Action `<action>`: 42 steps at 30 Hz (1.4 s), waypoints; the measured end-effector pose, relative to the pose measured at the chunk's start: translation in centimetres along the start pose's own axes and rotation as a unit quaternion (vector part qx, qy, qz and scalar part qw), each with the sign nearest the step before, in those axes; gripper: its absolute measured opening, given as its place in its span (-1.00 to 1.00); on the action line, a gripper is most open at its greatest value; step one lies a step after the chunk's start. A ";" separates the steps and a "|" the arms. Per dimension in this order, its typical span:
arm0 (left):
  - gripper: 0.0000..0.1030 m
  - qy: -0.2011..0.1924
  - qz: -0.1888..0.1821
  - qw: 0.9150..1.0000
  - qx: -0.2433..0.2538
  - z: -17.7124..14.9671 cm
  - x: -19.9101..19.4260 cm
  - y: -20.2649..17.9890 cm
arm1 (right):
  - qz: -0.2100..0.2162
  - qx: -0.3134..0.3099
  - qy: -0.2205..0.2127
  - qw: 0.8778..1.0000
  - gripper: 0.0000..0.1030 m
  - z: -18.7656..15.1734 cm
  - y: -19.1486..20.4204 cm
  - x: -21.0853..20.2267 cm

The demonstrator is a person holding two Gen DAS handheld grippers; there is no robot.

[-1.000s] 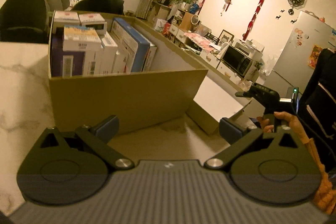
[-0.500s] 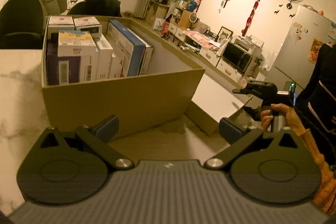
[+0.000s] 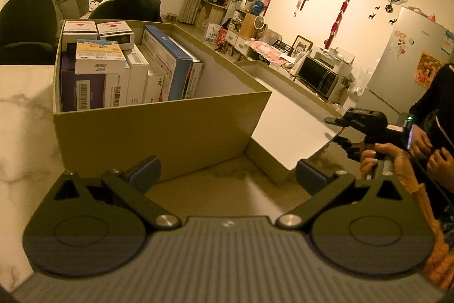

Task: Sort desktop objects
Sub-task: 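Close the right gripper on the rim of the empty lid, then lift and tilt the empty lid upright with the right gripper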

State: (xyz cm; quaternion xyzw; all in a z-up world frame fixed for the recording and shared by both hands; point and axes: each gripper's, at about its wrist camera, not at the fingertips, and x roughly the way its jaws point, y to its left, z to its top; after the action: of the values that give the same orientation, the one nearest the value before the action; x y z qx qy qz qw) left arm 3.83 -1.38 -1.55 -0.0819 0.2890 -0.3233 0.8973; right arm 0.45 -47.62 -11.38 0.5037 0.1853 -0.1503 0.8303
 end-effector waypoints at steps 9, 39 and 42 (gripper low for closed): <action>1.00 -0.004 -0.009 1.000 -0.007 -0.3 -0.4 -0.1 | 0.043 -0.046 -0.048 0.997 -0.21 0.3 2.1 -4.7; 1.00 -0.036 -0.046 0.998 0.003 -0.7 -3.4 -2.6 | 0.129 -0.165 -0.136 0.968 -0.19 -2.0 4.2 -19.7; 1.00 -0.038 -0.049 0.998 0.005 -0.8 -3.6 -3.0 | 0.130 -0.176 -0.144 0.965 -0.19 -2.3 4.0 -21.0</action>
State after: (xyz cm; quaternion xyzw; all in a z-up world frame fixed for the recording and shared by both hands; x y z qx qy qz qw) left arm -0.50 -1.42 0.51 -0.1031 0.2490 -0.3648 0.8912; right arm -16.72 -42.47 0.44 0.3428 0.0201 -0.0771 0.9360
